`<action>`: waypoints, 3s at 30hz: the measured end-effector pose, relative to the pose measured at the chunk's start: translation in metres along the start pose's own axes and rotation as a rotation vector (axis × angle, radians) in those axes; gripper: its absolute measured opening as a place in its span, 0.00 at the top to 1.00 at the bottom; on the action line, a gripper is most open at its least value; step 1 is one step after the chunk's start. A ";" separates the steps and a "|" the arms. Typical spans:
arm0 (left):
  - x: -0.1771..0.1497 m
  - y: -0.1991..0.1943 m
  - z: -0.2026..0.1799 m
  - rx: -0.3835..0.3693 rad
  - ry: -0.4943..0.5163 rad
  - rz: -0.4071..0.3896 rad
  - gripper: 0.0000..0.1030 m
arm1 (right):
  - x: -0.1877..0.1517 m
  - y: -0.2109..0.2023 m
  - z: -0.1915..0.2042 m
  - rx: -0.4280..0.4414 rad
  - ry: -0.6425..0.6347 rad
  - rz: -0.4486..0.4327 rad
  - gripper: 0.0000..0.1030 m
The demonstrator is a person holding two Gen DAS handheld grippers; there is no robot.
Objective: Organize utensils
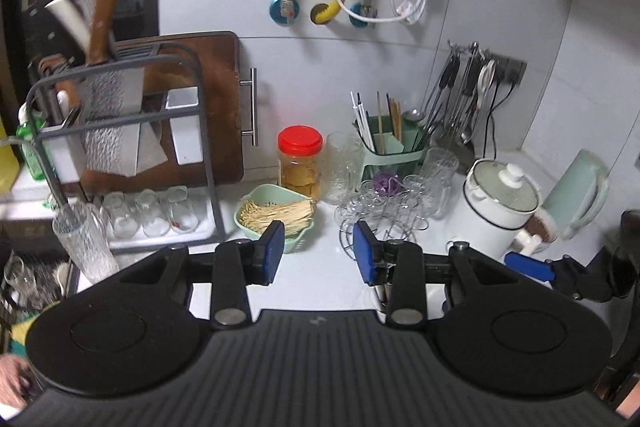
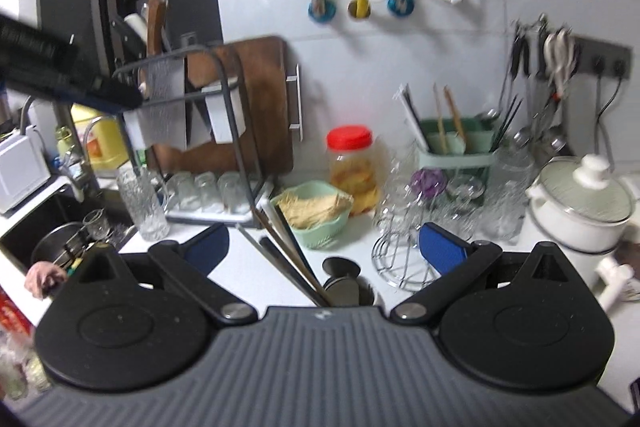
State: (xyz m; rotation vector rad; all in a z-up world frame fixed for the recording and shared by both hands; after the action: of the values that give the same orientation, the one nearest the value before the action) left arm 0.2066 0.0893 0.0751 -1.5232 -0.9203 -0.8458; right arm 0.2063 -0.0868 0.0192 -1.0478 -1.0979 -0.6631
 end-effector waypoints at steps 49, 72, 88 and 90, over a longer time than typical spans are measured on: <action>-0.176 -0.114 0.008 0.160 -0.077 0.086 0.03 | -0.055 -0.123 0.039 -0.124 0.133 0.047 0.00; -0.176 -0.114 0.001 0.161 -0.063 0.093 0.03 | -0.062 -0.124 0.037 -0.128 0.133 0.067 0.00; -0.168 -0.111 0.003 0.147 -0.051 0.101 0.03 | -0.060 -0.125 0.035 -0.148 0.131 0.058 0.00; -0.168 -0.109 0.002 0.147 -0.052 0.102 0.03 | -0.059 -0.124 0.035 -0.148 0.127 0.057 0.00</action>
State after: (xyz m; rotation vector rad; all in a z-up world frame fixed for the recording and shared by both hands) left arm 0.0344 0.0833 -0.0274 -1.4572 -0.9143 -0.6542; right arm 0.0660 -0.1065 0.0095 -1.1439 -0.9168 -0.7635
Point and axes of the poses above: each gripper's, at about its wrist camera, not at the fingertips, and y roughly the way its jaws point, z to its left, x to its top, the point moved 6 cm from there along y, roughly the way its jaws point, and after that the axes turned 9 degrees about -z, right-handed, at the moved point
